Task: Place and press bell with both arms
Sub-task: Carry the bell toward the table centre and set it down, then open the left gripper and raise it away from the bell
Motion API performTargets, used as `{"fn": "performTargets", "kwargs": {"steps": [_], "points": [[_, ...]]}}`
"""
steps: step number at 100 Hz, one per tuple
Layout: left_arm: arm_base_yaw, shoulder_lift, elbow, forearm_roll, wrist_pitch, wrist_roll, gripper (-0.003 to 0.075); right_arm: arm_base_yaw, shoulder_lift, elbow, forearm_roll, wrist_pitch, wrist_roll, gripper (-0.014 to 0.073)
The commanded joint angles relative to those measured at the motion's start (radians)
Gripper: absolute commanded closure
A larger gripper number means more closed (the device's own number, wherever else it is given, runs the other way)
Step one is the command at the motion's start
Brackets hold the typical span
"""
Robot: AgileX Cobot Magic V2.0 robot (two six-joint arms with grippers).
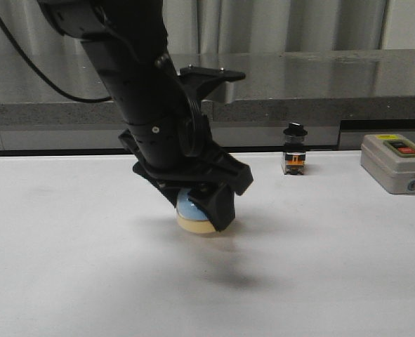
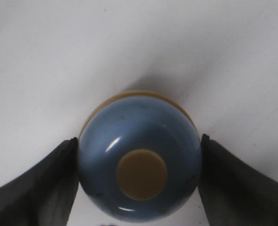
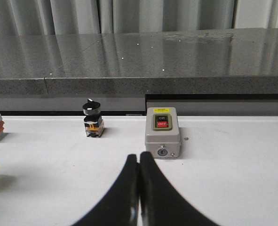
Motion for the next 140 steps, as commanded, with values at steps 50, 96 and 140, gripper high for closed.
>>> {"fn": "performTargets", "kwargs": {"steps": [50,96,140], "points": [[-0.009,0.008,-0.025,-0.024,-0.056,0.000,0.0177,-0.005,-0.014,-0.014,-0.013,-0.084,-0.008,0.0654],[-0.009,-0.069,-0.025,-0.028,-0.014,-0.012,0.0038,-0.005,-0.014,-0.014,-0.013,-0.084,-0.008,0.0654],[0.058,-0.384,0.066,-0.026,-0.033,-0.038,0.0038,-0.005,-0.014,-0.014,-0.013,-0.084,-0.008,0.0654]]}}
